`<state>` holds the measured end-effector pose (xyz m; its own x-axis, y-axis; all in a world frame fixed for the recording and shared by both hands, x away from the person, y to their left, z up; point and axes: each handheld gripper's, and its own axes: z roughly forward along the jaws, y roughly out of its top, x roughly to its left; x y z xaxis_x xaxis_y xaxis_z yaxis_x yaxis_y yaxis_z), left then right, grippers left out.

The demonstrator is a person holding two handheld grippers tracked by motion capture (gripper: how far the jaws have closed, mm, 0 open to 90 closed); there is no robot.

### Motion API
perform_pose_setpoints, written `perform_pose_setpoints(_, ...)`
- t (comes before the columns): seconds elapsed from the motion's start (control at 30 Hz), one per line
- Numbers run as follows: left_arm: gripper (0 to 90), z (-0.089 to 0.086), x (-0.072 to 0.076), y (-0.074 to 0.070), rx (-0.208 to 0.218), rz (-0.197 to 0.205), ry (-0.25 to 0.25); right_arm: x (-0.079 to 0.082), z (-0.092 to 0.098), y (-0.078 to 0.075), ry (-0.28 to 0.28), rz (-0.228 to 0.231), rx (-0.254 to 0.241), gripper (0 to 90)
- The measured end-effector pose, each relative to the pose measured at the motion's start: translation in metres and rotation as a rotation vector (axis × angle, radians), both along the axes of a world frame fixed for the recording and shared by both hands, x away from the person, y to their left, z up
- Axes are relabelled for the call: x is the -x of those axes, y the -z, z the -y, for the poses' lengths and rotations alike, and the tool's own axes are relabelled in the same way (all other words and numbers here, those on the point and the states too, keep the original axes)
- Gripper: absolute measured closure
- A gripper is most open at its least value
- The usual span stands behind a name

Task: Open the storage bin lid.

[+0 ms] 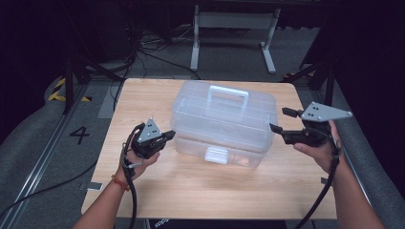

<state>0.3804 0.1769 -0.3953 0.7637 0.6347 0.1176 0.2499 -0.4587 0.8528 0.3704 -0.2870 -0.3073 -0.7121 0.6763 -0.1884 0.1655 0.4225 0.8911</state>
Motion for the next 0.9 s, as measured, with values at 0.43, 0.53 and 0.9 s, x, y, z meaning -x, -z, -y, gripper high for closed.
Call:
perform_pose_setpoints(0.43,90.0,0.005,0.001,-0.007,0.011,0.011,0.01,0.029,0.023,0.022,0.002,0.012,-0.049,30.4)
perform_pose_setpoints(0.53,90.0,0.005,0.0,-0.01,0.016,0.018,0.009,0.03,0.023,0.031,0.002,-0.005,-0.053,30.3)
perform_pose_setpoints(0.9,90.0,0.007,-0.003,-0.021,0.033,0.031,0.007,0.03,0.008,0.065,0.012,-0.005,0.01,34.8)
